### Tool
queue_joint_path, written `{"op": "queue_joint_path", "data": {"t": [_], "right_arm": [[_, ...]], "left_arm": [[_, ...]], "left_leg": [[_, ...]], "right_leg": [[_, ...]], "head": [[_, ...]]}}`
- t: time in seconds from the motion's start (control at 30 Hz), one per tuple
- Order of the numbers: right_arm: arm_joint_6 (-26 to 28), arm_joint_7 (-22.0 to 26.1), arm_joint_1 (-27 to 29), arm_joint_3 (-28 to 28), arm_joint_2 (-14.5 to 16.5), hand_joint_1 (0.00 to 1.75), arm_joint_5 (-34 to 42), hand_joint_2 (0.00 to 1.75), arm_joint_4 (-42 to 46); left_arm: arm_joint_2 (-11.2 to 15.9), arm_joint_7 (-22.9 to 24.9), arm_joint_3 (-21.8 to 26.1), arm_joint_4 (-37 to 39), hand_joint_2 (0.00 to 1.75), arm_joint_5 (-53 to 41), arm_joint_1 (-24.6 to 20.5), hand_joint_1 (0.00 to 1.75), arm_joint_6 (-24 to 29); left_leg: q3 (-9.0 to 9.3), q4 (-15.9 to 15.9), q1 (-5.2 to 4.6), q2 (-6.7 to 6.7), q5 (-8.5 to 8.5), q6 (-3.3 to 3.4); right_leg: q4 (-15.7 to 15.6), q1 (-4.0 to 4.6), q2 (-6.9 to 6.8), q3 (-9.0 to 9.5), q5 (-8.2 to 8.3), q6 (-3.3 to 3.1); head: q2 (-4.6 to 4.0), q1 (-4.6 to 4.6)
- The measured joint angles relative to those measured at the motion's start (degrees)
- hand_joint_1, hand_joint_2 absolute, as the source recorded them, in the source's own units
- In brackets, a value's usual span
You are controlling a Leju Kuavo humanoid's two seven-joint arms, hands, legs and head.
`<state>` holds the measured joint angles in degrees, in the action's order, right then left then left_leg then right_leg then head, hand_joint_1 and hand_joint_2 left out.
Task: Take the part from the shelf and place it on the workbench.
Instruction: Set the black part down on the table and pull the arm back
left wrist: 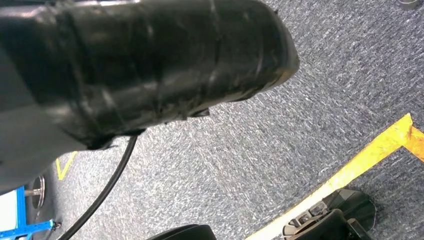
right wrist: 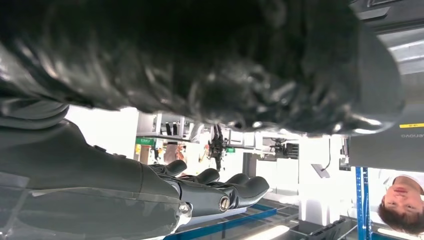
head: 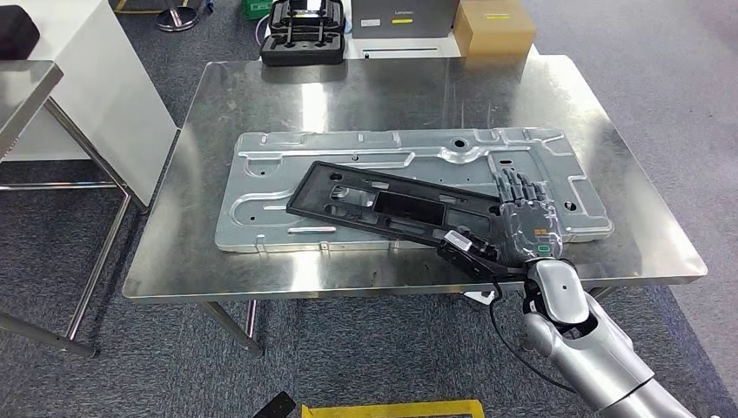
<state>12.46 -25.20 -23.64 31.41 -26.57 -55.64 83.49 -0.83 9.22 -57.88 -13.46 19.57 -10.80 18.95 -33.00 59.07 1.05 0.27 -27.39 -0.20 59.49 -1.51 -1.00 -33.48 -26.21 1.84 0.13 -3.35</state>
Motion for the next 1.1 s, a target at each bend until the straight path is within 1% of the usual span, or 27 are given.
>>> {"op": "queue_joint_path", "data": {"t": [0.17,0.2,0.27,0.3,0.33,0.4,0.43,0.47,0.5,0.53,0.57,0.6,0.63,0.67,0.7,0.73,0.77,0.8,0.83,0.9,0.93,0.97,1.0,1.03,1.07,1.1], "right_arm": [[0.0,0.0,0.0,0.0,0.1,0.0,0.0,0.0,0.2],[0.0,0.0,0.0,0.0,0.1,0.0,-0.1,0.0,0.5],[0.0,0.0,0.1,0.0,0.1,0.0,-0.1,0.0,1.2],[0.1,0.0,0.1,0.0,0.2,0.0,-0.2,0.0,1.5],[0.1,0.0,0.0,0.0,0.2,0.0,-0.3,0.0,1.8],[0.1,-0.1,0.0,0.0,0.2,0.0,-0.5,0.0,2.1],[0.0,-0.1,0.2,0.0,0.2,0.0,-0.6,0.0,2.2],[0.0,-0.1,0.3,0.1,0.3,0.0,-0.8,0.0,2.2],[0.0,-0.1,0.3,0.1,0.3,0.0,-1.0,0.0,2.3],[-0.1,-0.1,0.2,0.1,0.3,0.0,-1.1,0.0,2.5],[-0.1,-0.1,0.1,0.2,0.4,0.0,-1.2,0.0,2.6],[-0.1,-0.1,0.0,0.2,0.5,0.0,-1.2,0.0,2.8],[-0.1,-0.1,0.0,0.3,0.7,0.0,-1.2,0.0,3.0],[-0.1,-0.1,0.0,0.3,0.8,0.0,-1.3,0.0,3.1],[-0.1,0.0,0.0,0.4,0.9,0.0,-1.3,0.0,3.3],[-0.1,0.0,0.0,0.4,1.0,0.0,-1.4,0.0,3.4],[-0.1,0.0,-0.1,0.5,1.1,0.0,-1.5,0.0,3.5],[0.0,0.0,-0.1,0.5,1.1,0.0,-1.7,0.0,3.7],[0.0,0.0,-0.2,0.5,1.1,0.0,-1.9,0.0,3.8],[0.1,0.0,-0.2,0.5,1.1,0.0,-2.0,0.0,4.0],[0.1,0.1,-0.1,0.5,1.1,0.0,-1.9,0.0,4.0],[0.3,0.2,0.0,0.5,1.1,0.0,-1.5,0.0,4.0],[0.6,0.5,0.2,0.5,1.2,0.0,-0.9,0.0,4.0],[1.2,0.9,0.3,0.5,1.2,0.0,0.1,0.0,4.0],[1.8,1.6,0.5,0.5,1.2,0.0,1.5,0.0,4.0],[2.6,2.3,0.8,0.5,1.2,0.0,3.1,0.0,4.0]], "left_arm": [[0.1,-0.4,0.0,0.0,0.0,0.6,0.0,0.0,0.6],[0.2,-0.6,0.0,0.0,0.0,0.9,0.0,0.0,0.8],[0.3,-0.8,0.0,0.0,0.0,1.4,0.1,0.0,1.1],[0.4,-0.7,0.0,0.0,0.0,1.7,0.1,0.0,1.1],[0.3,-0.6,0.0,0.0,0.0,1.9,0.0,0.0,1.1],[0.4,-0.3,0.0,0.0,0.0,2.3,0.0,0.0,1.0],[0.4,-0.2,0.0,0.0,0.0,2.4,0.0,0.0,0.8],[0.4,-0.2,0.0,0.0,0.0,2.4,0.0,0.0,0.7],[0.4,-0.2,0.0,0.0,0.0,2.3,0.0,0.0,0.6],[0.4,-0.2,0.0,0.0,0.0,2.2,0.0,0.0,0.4],[0.5,-0.2,0.0,0.0,0.0,2.1,0.0,0.0,0.3],[0.6,-0.2,0.0,0.1,0.0,2.1,-0.1,0.0,0.1],[0.8,-0.2,0.0,0.1,0.0,2.1,-0.2,0.0,0.0],[1.0,-0.1,0.0,0.2,0.0,2.1,-0.3,0.0,-0.2],[1.0,-0.1,0.0,0.2,0.0,2.2,-0.3,0.0,-0.3],[1.1,0.0,0.0,0.2,0.0,2.2,-0.2,0.0,-0.4],[1.1,0.0,0.0,0.2,0.0,2.3,-0.2,0.0,-0.5],[1.0,0.0,0.0,0.2,0.0,2.4,-0.2,0.0,-0.5],[1.0,0.0,0.0,0.2,0.0,2.4,-0.1,0.0,-0.6],[0.9,0.0,0.0,0.2,0.0,2.5,-0.1,0.0,-0.6],[0.9,0.0,0.0,0.2,0.0,2.5,-0.1,0.0,-0.6],[0.9,0.0,0.0,0.2,0.0,2.5,-0.1,0.0,-0.6],[0.9,0.1,0.0,0.2,0.0,2.5,-0.1,0.0,-0.6],[0.9,0.1,0.0,0.2,0.0,2.6,-0.1,0.0,-0.6],[0.9,0.1,0.0,0.2,0.0,2.6,-0.1,0.0,-0.6],[0.9,0.1,0.0,0.2,0.0,2.5,-0.2,0.0,-0.5]], "left_leg": [[-0.05,0.1,-0.06,-0.01,-0.01,0.03],[-0.01,0.0,-0.14,-0.01,0.17,0.32],[0.81,-1.8,0.05,0.18,1.27,1.21],[1.41,-3.3,0.19,0.32,2.12,1.71],[1.9,-4.5,0.36,0.45,2.82,1.96],[2.01,-5.5,0.32,0.52,3.49,2.09],[1.83,-5.4,0.33,0.5,3.53,2.05],[1.58,-5.1,0.37,0.48,3.51,1.93],[1.27,-4.7,0.5,0.45,3.44,1.69],[0.86,-4.0,0.71,0.41,3.26,1.27],[0.3,-3.2,0.91,0.35,3.02,0.7],[-0.35,-2.2,1.02,0.28,2.71,0.06],[-1.09,-1.2,1.03,0.17,2.41,-0.55],[-1.8,-0.2,1.01,0.06,2.27,-1.02],[-2.4,0.5,1.04,-0.02,2.27,-1.38],[-2.95,0.9,1.18,-0.07,2.31,-1.66],[-3.57,1.5,1.36,-0.04,1.88,-1.81],[-4.35,2.7,1.44,-0.02,0.71,-1.82],[-5.37,5.1,1.41,0.0,-1.25,-1.65],[-7.77,12.2,0.94,-0.01,-6.12,-0.86],[-8.64,15.5,0.54,-0.02,-7.87,-0.36],[-8.93,17.5,0.06,-0.05,-8.73,0.18],[-8.31,17.7,-0.53,-0.09,-8.62,0.82],[-6.53,15.6,-1.2,-0.13,-7.57,1.53],[-3.77,11.9,-1.95,-0.19,-6.28,2.38],[-0.97,7.7,-2.65,-0.16,-5.59,3.15]], "right_leg": [[-0.2,-0.11,0.0,0.04,0.16,0.07],[-0.5,-0.22,0.0,0.16,0.4,0.26],[-1.4,-0.43,0.05,0.56,0.66,0.63],[-0.8,-0.44,0.15,0.32,-0.15,0.67],[1.0,-0.47,0.29,-0.47,-1.55,0.61],[7.7,-0.68,0.59,-3.35,-5.01,0.66],[10.4,-0.89,0.66,-4.54,-5.73,0.89],[11.6,-1.19,0.68,-4.97,-5.44,1.2],[10.6,-1.57,0.67,-4.45,-4.16,1.57],[7.8,-2.07,0.64,-3.03,-2.35,2.06],[4.8,-2.39,0.64,-1.58,-1.43,2.6],[2.9,-2.41,0.85,-0.63,-0.57,2.75],[1.9,-2.42,1.09,-0.25,-0.6,2.58],[2.4,-2.19,1.39,-0.72,-1.07,2.04],[3.1,-2.0,1.67,-1.39,-0.87,1.26],[3.4,-1.94,1.72,-2.01,-1.06,0.61],[3.8,-1.69,1.72,-2.68,-0.82,-0.03],[3.9,-1.46,1.68,-3.24,-0.49,-0.6],[3.8,-1.17,1.62,-3.72,-0.08,-1.15],[3.6,-0.4,1.54,-4.61,0.85,-1.95],[3.6,0.03,1.51,-5.1,1.29,-2.24],[3.6,0.43,1.48,-5.64,1.72,-2.47],[3.6,0.78,1.48,-6.25,2.18,-2.67],[3.6,1.04,1.51,-6.89,2.71,-2.8],[3.6,1.21,1.55,-7.51,3.29,-2.88],[3.5,1.28,1.58,-8.0,3.9,-2.88]], "head": [[0.0,0.01],[0.0,-0.03],[0.0,-0.03],[0.0,0.12],[0.0,0.31],[0.0,0.61],[0.0,0.62],[0.0,0.62],[0.0,0.61],[0.0,0.62],[0.0,0.64],[0.0,0.7],[0.0,0.75],[0.0,0.71],[0.0,0.62],[0.0,0.47],[0.0,0.28],[0.0,0.17],[0.0,0.07],[0.0,-0.02],[0.0,-0.04],[0.0,-0.01],[0.0,-0.01],[0.0,0.0],[0.0,0.0],[0.0,-0.01]]}}
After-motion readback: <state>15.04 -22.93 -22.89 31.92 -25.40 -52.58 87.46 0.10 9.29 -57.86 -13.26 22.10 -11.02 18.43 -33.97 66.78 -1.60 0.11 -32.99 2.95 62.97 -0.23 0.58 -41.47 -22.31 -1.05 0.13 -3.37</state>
